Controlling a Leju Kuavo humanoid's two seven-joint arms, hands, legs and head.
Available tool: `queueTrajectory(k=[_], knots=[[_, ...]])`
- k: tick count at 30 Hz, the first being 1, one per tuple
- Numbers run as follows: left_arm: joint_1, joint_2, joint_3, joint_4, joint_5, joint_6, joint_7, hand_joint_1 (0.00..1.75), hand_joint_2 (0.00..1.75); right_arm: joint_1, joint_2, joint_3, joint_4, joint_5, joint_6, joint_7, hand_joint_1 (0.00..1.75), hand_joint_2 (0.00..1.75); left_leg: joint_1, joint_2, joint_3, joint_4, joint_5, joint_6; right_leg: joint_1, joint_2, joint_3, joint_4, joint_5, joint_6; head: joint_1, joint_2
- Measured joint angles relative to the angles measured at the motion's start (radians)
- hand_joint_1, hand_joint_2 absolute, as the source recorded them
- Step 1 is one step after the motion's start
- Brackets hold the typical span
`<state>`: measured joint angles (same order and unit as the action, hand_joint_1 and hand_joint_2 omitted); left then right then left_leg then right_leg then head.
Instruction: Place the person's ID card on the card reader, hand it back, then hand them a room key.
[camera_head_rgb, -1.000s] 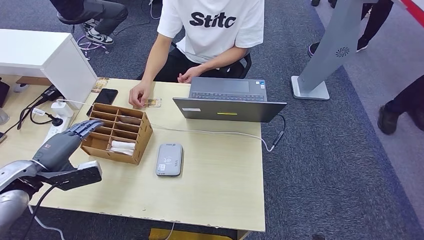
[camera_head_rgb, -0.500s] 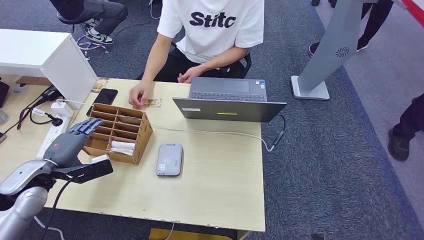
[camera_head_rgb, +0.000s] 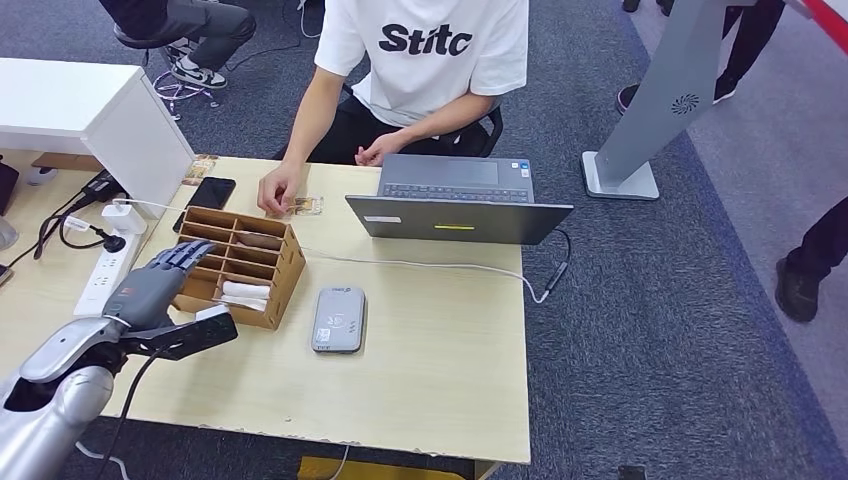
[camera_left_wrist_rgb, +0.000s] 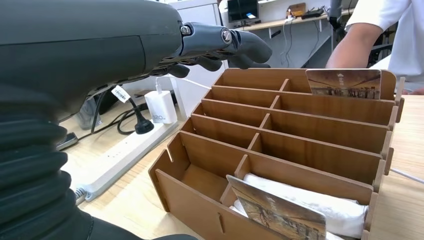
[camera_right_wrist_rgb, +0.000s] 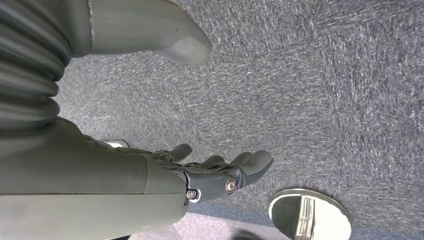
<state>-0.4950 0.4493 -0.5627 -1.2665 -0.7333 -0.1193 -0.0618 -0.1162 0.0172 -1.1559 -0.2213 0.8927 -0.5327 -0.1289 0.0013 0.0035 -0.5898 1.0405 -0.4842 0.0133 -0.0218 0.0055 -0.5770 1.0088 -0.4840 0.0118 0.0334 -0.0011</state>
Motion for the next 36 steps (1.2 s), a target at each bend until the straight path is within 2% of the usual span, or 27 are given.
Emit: queueTrajectory(k=[13,27,33,36], knots=[[-0.016,-0.034,0.0,0.056,-0.009,0.012,-0.033,0.0,1.75,-0.003,0.0,0.008,0.0,0.012,0.002,0.002,0.0,1.75,0.0,0.0,0.0,0.0,0.0,0.0,0.0,0.0,0.0,0.0,0.0,0.0,0.0,0.0],[-0.02,-0.051,0.0,0.083,-0.008,0.012,-0.049,0.01,1.75,-0.006,0.0,0.02,0.0,0.018,0.002,0.009,0.0,1.75,0.0,0.0,0.0,0.0,0.0,0.0,0.0,0.0,0.0,0.0,0.0,0.0,0.0,0.0],[-0.02,-0.057,0.0,0.093,-0.008,0.012,-0.049,0.14,1.75,-0.006,0.0,0.022,0.0,0.02,0.002,0.01,0.0,1.75,0.0,0.0,0.0,0.0,0.0,0.0,0.0,0.0,0.0,0.0,0.0,0.0,0.0,0.0],[-0.02,-0.06,0.0,0.097,-0.008,0.012,-0.05,0.29,1.75,-0.007,0.0,0.022,0.0,0.021,0.001,0.011,0.0,1.75,0.0,0.0,0.0,0.0,0.0,0.0,0.0,0.0,0.0,0.0,0.0,0.0,0.0,0.0]])
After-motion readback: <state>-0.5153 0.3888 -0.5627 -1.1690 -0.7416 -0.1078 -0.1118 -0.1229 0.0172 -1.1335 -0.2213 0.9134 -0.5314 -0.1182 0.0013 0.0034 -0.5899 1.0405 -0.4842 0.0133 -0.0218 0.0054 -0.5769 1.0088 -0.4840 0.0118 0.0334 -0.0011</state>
